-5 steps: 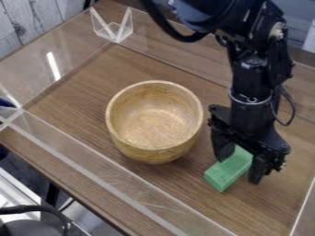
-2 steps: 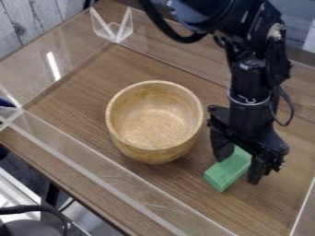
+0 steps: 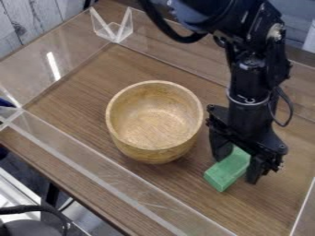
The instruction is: Put the green block in the brown bowl
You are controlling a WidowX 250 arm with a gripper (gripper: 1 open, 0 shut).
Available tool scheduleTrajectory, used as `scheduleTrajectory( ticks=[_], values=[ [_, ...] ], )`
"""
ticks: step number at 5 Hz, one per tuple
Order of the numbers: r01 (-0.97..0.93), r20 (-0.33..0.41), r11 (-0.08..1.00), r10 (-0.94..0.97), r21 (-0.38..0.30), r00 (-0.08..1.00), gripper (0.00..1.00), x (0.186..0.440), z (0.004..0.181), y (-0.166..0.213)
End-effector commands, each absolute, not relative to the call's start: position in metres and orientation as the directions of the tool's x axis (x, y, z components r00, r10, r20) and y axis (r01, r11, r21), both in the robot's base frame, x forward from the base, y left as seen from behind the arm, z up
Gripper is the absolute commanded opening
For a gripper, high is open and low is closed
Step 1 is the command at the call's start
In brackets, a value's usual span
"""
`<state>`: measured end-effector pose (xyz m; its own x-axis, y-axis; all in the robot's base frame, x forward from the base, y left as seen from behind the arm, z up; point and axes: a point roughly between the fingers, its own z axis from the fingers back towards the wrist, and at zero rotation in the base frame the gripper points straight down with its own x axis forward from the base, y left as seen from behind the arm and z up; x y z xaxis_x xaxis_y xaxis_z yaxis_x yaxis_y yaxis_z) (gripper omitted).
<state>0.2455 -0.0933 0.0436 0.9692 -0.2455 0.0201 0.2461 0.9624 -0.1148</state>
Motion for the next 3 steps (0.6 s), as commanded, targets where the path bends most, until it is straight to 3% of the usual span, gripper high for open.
scheduleTrajectory(
  ticks=[1,3],
  values=[
    [0.245,0.062,0.962,-0.239,-0.117,0.969,0.00,0.253,0.052,-0.095],
    [0.242,0.073,0.964,-0.235,-0.113,0.969,0.00,0.252,0.062,-0.091]
  ],
)
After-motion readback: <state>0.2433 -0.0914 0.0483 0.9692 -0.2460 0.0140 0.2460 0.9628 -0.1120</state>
